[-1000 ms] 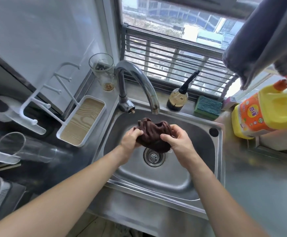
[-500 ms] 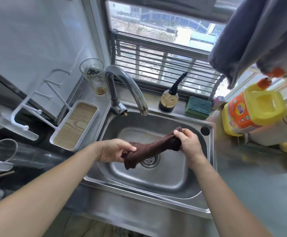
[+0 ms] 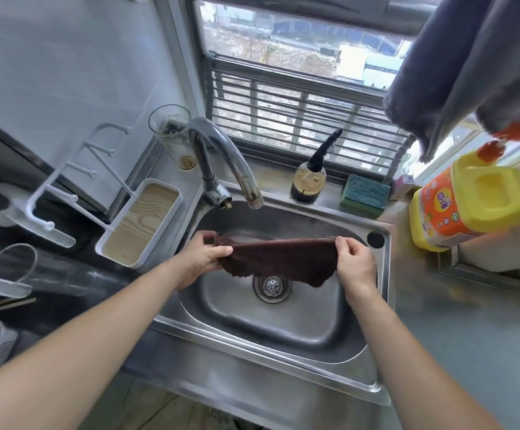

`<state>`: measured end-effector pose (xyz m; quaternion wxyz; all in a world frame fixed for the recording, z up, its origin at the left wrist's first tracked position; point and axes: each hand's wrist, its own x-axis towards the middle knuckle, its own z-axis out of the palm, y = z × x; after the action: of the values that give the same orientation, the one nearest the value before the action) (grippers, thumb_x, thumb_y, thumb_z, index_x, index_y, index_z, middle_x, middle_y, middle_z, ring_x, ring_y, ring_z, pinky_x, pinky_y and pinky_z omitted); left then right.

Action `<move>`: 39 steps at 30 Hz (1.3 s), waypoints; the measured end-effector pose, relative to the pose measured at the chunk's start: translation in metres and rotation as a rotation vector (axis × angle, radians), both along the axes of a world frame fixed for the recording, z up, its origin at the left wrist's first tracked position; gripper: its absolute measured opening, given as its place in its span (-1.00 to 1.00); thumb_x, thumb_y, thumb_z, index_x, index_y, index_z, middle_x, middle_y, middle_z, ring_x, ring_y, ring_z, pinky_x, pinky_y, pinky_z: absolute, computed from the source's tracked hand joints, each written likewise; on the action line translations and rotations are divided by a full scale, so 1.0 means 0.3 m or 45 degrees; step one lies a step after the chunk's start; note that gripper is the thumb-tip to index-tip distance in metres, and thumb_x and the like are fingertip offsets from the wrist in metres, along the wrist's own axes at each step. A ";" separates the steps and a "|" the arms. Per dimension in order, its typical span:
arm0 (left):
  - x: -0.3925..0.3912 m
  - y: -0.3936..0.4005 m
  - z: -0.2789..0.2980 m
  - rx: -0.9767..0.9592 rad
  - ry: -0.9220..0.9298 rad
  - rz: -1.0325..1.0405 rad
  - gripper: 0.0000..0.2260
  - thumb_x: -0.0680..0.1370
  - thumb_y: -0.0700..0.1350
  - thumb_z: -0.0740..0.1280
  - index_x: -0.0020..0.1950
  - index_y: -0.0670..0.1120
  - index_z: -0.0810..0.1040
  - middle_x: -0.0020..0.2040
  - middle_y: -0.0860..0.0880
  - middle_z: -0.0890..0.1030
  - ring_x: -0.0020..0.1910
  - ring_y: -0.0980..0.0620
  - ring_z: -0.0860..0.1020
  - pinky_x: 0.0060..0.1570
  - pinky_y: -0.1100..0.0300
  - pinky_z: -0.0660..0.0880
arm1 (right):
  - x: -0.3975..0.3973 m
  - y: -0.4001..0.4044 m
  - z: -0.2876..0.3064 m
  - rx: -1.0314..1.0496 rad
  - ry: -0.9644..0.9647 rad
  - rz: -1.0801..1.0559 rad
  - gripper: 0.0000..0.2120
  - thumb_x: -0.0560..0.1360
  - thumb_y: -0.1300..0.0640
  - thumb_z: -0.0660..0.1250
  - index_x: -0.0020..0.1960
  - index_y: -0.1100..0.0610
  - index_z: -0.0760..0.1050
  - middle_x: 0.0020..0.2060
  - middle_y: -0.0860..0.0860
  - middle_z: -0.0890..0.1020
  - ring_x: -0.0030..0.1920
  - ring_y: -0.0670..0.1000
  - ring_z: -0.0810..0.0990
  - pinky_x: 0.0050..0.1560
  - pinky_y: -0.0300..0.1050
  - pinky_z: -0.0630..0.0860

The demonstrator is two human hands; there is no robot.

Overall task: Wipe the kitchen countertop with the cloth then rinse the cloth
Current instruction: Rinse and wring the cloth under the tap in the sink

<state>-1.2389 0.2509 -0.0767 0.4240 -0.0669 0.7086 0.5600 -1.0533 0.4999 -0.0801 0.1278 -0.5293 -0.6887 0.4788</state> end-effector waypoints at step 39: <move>-0.022 0.078 0.037 -0.177 0.310 -0.348 -0.82 0.61 -0.06 0.38 -0.07 -0.16 0.64 -0.28 -0.07 0.60 -0.38 0.07 0.58 -0.27 0.13 0.64 | -0.113 -0.099 0.032 -0.103 -0.050 -0.032 -0.83 0.50 0.03 0.35 -0.11 0.14 0.56 -0.20 0.03 0.67 -0.08 0.15 0.63 0.03 0.05 0.55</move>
<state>-1.2457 0.2743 -0.0654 0.4016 0.0691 0.7940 0.4510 -1.0872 0.4703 -0.0704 0.0987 -0.5520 -0.6645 0.4940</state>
